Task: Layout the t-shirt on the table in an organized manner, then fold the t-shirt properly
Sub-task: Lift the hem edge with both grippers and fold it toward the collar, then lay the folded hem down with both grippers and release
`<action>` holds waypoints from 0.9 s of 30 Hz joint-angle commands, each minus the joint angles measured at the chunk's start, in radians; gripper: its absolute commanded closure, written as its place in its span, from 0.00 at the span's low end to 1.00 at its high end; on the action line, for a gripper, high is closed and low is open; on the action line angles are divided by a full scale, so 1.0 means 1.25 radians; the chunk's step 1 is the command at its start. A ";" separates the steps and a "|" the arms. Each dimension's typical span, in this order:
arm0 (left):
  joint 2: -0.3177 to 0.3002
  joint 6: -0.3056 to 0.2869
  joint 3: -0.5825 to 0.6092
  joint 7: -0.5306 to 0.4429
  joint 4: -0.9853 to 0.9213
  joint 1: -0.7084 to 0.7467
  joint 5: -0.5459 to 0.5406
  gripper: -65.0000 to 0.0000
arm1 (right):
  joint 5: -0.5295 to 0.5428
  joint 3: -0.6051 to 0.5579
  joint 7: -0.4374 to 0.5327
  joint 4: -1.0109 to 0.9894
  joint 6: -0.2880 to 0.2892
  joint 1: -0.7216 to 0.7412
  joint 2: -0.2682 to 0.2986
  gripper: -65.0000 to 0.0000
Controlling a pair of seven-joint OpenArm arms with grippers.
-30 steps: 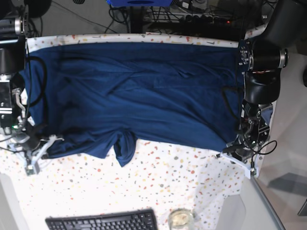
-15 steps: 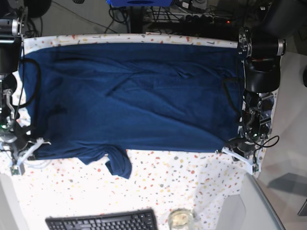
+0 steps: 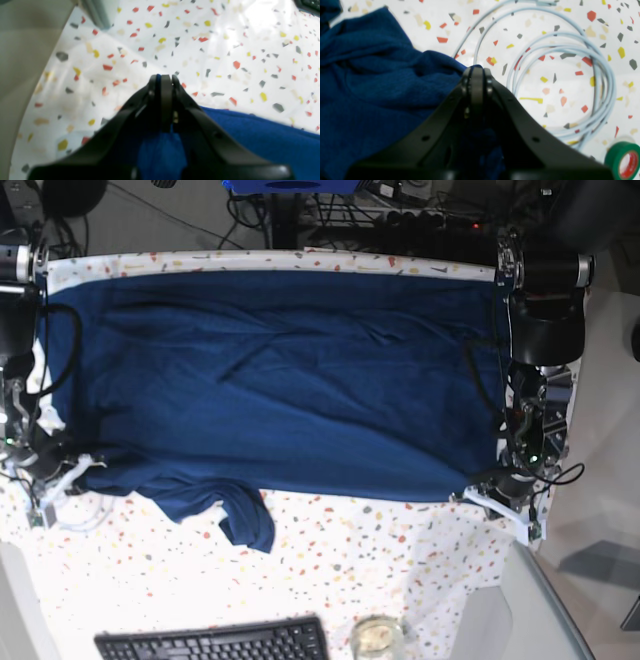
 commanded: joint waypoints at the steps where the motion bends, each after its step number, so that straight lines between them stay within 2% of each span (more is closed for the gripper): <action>1: -0.005 -0.002 -0.003 -0.019 0.016 -0.017 -0.006 1.00 | 0.007 0.004 0.020 0.005 0.007 0.023 0.016 1.00; 6: -0.004 -0.001 -0.002 -0.019 0.017 -0.015 -0.006 1.00 | 0.007 0.004 0.022 0.021 0.010 0.024 0.014 1.00; 11: -0.004 -0.001 -0.003 -0.010 0.018 -0.008 -0.006 1.00 | 0.007 0.004 0.015 0.107 0.082 -0.015 0.017 1.00; 16: -0.006 -0.001 -0.003 0.059 0.135 0.069 -0.007 1.00 | 0.007 0.009 -0.032 0.205 0.089 -0.095 0.019 1.00; 22: -0.009 -0.001 -0.005 0.153 0.282 0.177 -0.007 1.00 | 0.007 0.010 -0.036 0.219 0.089 -0.149 0.041 1.00; 27: -0.002 -0.006 -0.128 0.217 0.378 0.252 -0.007 1.00 | 0.007 0.010 -0.036 0.220 0.089 -0.178 0.062 1.00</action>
